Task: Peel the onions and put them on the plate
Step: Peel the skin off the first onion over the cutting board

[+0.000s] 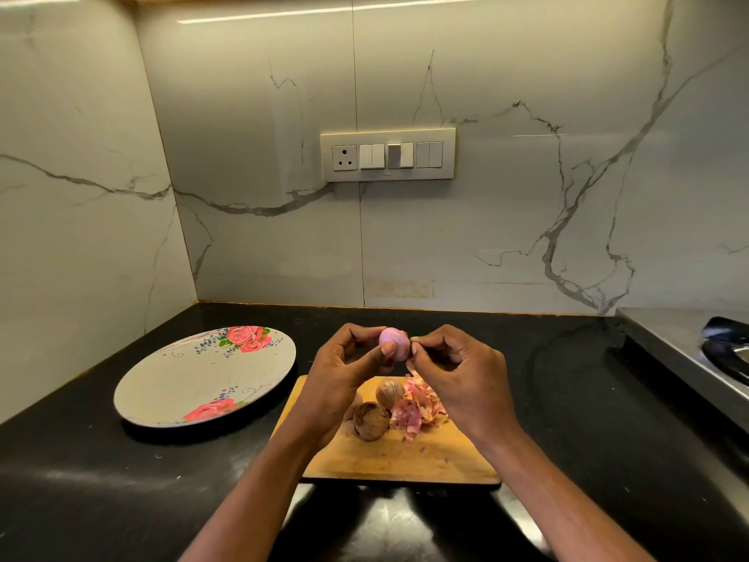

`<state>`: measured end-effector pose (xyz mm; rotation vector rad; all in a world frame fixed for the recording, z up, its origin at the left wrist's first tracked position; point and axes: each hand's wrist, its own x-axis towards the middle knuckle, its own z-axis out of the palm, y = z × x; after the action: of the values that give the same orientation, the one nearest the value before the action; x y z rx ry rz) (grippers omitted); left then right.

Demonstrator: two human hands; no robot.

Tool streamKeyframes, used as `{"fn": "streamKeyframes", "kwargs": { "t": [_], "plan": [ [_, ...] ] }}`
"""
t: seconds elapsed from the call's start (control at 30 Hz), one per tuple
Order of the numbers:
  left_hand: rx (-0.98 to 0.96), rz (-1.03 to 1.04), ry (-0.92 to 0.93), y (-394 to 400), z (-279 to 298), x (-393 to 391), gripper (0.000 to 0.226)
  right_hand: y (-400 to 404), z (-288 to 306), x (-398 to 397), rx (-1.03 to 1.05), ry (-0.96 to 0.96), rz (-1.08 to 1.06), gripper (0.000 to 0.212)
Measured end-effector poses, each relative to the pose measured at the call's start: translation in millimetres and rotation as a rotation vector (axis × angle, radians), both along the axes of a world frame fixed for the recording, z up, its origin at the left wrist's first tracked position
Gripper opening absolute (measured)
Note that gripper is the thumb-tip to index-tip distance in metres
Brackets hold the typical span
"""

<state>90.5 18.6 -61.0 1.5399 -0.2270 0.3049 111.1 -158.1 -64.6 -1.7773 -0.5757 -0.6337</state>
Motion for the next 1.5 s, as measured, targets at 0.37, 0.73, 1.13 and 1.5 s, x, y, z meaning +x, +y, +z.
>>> {"fn": "streamKeyframes", "kwargs": {
  "t": [0.37,0.73,1.13,1.5],
  "plan": [
    [0.03,0.033,-0.009,-0.9,0.0,0.7,0.04,2.0,2.2,-3.7,-0.011,0.011,0.022,0.009],
    [0.026,0.03,0.003,0.1,-0.5,1.3,0.044,0.9,3.7,-3.5,-0.006,0.058,0.078,0.02],
    [0.013,0.026,0.015,0.6,-1.9,2.4,0.045,0.2,2.4,-3.0,0.017,0.071,0.077,0.015],
    [0.005,0.012,0.023,1.2,-1.2,1.8,0.048,-0.5,3.2,-2.5,0.018,0.09,0.104,0.011]
  ]
}}
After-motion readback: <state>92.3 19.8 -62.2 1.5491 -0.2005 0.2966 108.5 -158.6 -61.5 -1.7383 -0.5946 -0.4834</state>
